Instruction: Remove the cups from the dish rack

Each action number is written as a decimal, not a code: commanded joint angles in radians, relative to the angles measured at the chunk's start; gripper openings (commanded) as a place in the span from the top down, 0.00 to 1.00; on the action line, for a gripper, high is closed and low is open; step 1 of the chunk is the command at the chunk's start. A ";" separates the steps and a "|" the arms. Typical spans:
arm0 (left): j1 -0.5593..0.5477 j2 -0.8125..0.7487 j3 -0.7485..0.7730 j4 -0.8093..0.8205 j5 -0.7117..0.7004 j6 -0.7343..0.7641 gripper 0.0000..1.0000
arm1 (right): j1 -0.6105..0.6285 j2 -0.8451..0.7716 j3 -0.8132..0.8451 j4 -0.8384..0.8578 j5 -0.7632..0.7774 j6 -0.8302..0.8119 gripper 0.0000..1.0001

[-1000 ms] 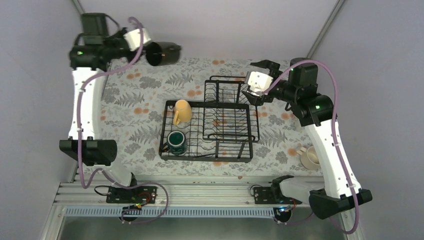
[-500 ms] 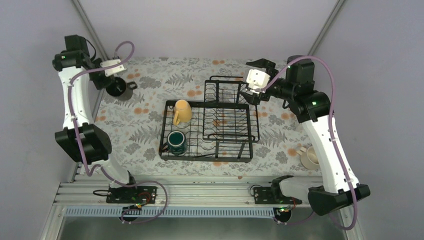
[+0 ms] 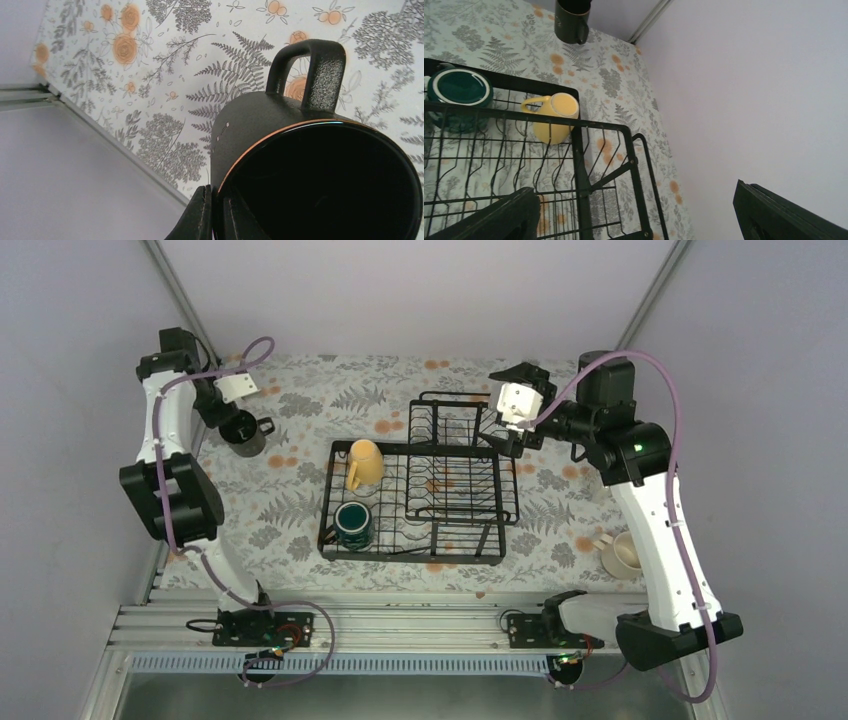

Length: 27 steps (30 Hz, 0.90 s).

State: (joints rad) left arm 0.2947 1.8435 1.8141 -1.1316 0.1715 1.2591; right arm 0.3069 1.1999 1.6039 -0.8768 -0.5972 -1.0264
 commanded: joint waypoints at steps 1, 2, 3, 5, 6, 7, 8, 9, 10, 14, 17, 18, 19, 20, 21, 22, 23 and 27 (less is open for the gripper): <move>-0.020 0.077 0.070 0.039 0.014 -0.078 0.98 | 0.009 -0.005 -0.015 -0.014 -0.050 0.017 0.00; -0.026 0.092 0.080 0.038 0.016 -0.088 0.98 | 0.012 0.006 -0.002 -0.017 -0.055 0.024 0.00; -0.031 0.103 0.086 0.040 0.025 -0.101 0.98 | 0.016 0.019 0.015 -0.026 -0.061 0.027 0.00; -0.038 0.111 0.088 0.059 0.043 -0.113 0.98 | 0.031 0.050 0.056 -0.045 -0.064 0.034 0.00; -0.043 0.113 0.083 0.067 0.046 -0.117 0.98 | 0.046 0.066 0.078 -0.057 -0.054 0.034 0.00; -0.048 0.116 0.080 0.071 0.043 -0.117 0.98 | 0.061 0.082 0.099 -0.067 -0.037 0.034 0.00; -0.052 0.121 0.077 0.072 0.037 -0.117 0.98 | 0.079 0.097 0.117 -0.077 -0.018 0.033 0.00; -0.058 0.128 0.077 0.071 0.028 -0.118 0.98 | 0.095 0.112 0.132 -0.085 0.001 0.030 0.00; -0.061 0.138 0.079 0.070 0.018 -0.122 0.98 | 0.114 0.123 0.145 -0.089 0.020 0.027 0.00; -0.063 0.174 0.091 0.052 -0.002 -0.125 0.98 | 0.147 0.139 0.163 -0.090 0.047 0.028 0.00; -0.065 0.188 0.084 0.058 -0.028 -0.125 0.98 | 0.151 0.136 0.153 -0.080 0.054 0.030 0.00; -0.063 0.194 0.086 0.059 -0.033 -0.124 0.98 | 0.151 0.133 0.149 -0.075 0.058 0.031 0.00; -0.062 0.200 0.086 0.058 -0.039 -0.122 0.98 | 0.151 0.131 0.148 -0.073 0.063 0.030 0.00; -0.060 0.206 0.087 0.056 -0.046 -0.118 0.97 | 0.150 0.130 0.148 -0.074 0.069 0.027 0.00; -0.060 0.215 0.093 0.053 -0.055 -0.115 0.98 | 0.151 0.129 0.148 -0.071 0.077 0.027 0.00; -0.060 0.225 0.105 0.049 -0.061 -0.117 0.98 | 0.151 0.126 0.147 -0.069 0.082 0.026 0.00; -0.060 0.238 0.122 0.044 -0.066 -0.127 0.98 | 0.150 0.123 0.146 -0.069 0.084 0.026 0.00; -0.062 0.279 0.212 0.017 -0.064 -0.163 0.88 | 0.152 0.114 0.137 -0.070 0.093 0.027 0.00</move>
State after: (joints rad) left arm 0.2325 2.0876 1.9308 -1.1198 0.1257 1.1328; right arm 0.4522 1.3407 1.7355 -0.9581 -0.5209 -1.0157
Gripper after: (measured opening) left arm 0.071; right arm 0.995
